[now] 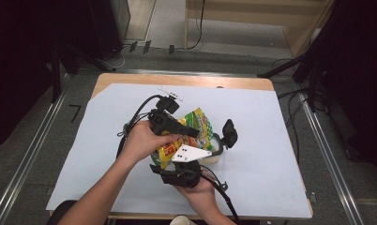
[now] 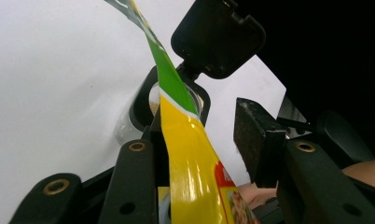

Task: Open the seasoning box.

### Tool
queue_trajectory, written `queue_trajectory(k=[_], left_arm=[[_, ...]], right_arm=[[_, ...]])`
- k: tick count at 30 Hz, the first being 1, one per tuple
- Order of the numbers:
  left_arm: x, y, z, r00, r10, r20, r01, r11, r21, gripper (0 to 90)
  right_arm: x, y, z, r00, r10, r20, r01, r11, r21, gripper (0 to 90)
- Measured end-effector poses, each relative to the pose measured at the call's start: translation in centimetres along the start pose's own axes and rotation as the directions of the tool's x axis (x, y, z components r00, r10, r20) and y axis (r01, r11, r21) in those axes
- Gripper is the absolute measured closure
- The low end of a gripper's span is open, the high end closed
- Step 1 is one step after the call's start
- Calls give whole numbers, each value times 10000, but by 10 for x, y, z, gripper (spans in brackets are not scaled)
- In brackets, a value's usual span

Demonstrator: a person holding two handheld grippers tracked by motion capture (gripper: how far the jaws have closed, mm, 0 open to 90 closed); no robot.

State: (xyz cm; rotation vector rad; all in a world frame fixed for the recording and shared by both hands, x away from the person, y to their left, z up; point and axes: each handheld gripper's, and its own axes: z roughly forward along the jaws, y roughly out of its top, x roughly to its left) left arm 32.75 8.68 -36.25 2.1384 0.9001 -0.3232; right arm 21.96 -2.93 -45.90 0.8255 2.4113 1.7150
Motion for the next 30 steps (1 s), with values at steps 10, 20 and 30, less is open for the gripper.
queue_trajectory(k=[10,20,30], left_arm=[[-6,1,0,9993,201,-317,-200,9998,22,654],[-5,1,1,10000,41,-68,-40,10000,66,673],[-4,2,0,9999,-140,-50,141,9999,73,683]], right_arm=[[1,3,-1,9997,-189,-136,191,9997,180,567],[5,3,-2,9964,-847,35,844,9949,556,585],[5,5,-2,9975,-704,75,698,9960,557,591]])
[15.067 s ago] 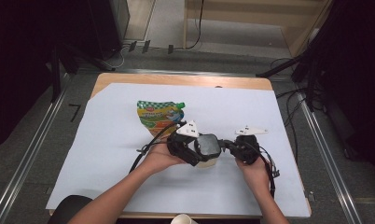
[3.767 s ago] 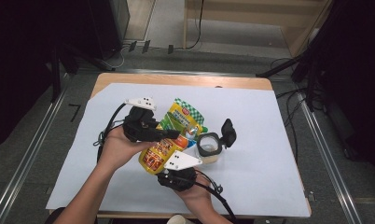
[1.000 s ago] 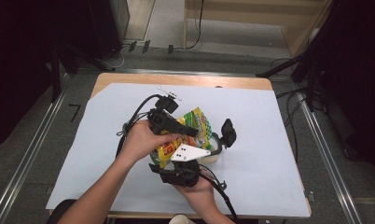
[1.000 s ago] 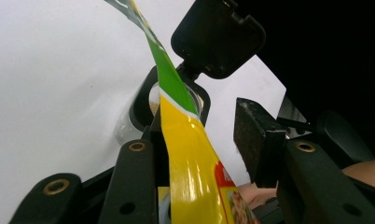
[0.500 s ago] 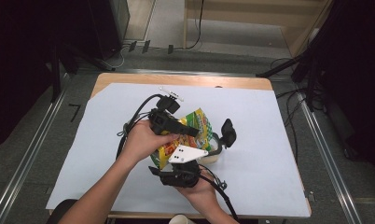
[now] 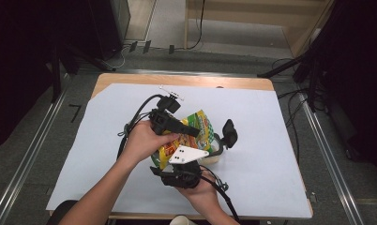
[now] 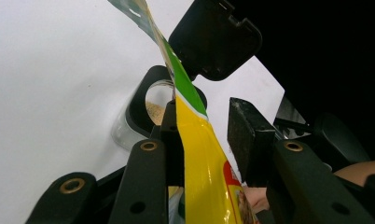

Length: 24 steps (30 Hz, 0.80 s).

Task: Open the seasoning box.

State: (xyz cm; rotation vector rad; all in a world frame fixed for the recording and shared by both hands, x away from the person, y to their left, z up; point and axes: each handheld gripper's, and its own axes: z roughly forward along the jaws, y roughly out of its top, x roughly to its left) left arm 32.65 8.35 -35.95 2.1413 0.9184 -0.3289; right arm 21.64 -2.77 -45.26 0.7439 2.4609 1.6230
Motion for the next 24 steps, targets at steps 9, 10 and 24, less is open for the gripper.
queue_trajectory(k=[9,10,24], left_arm=[[-1,0,0,10000,52,25,-52,10000,-5,673],[-1,0,0,10000,66,26,-66,10000,-3,667],[0,0,-1,10000,46,-57,-46,10000,-18,678]], right_arm=[[0,0,0,10000,0,46,0,10000,-12,593],[0,0,0,10000,45,23,-45,10000,-21,593],[0,1,0,9999,115,-98,-115,9999,-36,591]])
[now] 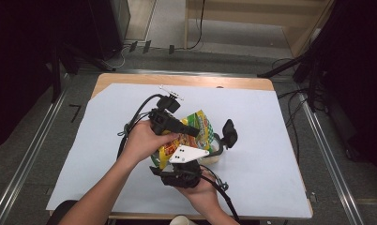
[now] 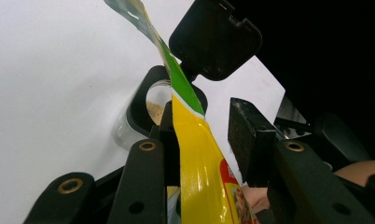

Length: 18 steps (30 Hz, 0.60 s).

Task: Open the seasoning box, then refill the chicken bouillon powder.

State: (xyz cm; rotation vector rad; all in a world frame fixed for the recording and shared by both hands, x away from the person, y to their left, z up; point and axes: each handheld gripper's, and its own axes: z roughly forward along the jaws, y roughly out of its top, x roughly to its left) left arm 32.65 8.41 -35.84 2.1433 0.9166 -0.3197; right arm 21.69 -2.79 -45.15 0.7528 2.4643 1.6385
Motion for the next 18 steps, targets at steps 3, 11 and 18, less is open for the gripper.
queue_trajectory(k=[3,11,18], left_arm=[[0,0,0,10000,-28,12,28,10000,-40,678],[2,1,0,9998,-180,-69,180,9998,-85,700],[0,2,-2,9999,-31,-137,28,9998,-192,683]], right_arm=[[0,0,0,10000,-9,-16,9,10000,6,590],[-1,0,0,10000,-1,-74,1,10000,23,591],[-3,1,2,10000,35,44,-35,10000,-35,594]])
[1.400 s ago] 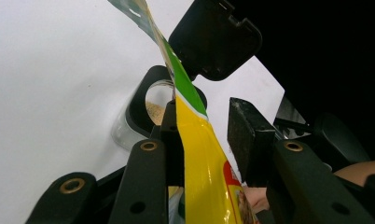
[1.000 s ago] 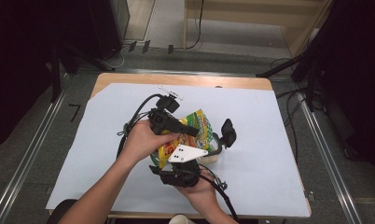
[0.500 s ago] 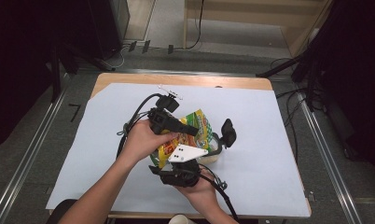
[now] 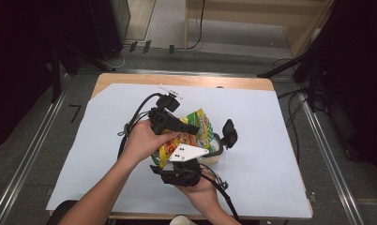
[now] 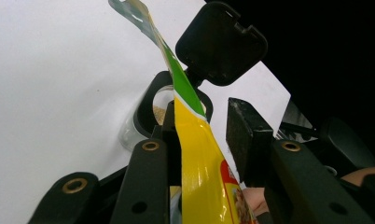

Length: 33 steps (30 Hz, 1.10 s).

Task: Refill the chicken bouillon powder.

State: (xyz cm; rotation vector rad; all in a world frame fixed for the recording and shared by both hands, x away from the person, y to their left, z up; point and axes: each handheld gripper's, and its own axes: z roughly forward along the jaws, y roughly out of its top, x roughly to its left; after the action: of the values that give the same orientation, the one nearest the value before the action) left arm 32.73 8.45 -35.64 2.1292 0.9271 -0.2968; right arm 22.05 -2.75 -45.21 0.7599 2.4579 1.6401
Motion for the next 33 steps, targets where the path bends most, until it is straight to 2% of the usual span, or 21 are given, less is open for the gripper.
queue_trajectory(k=[3,6,13,17,26,33], left_arm=[[0,0,-1,9999,-50,139,52,9999,-98,638],[1,1,-1,9998,-114,187,117,9998,-143,641],[1,3,-2,10000,-73,13,73,9999,-144,656],[2,4,-2,10000,-79,-37,79,9998,-180,662],[-2,6,-2,9998,154,-156,-157,9996,-218,671],[0,8,-4,9999,83,-140,-85,9998,-183,673]], right_arm=[[-1,1,-1,9998,211,-61,-211,9997,-135,596],[-2,2,-2,9988,470,-154,-473,9987,-209,597],[-4,4,-1,9991,376,-179,-379,9992,-117,589],[-3,6,1,9996,204,-207,-204,9998,29,553],[-3,7,1,9999,125,53,-125,9999,-2,595],[-3,8,2,9999,143,76,-142,9999,-49,598]])
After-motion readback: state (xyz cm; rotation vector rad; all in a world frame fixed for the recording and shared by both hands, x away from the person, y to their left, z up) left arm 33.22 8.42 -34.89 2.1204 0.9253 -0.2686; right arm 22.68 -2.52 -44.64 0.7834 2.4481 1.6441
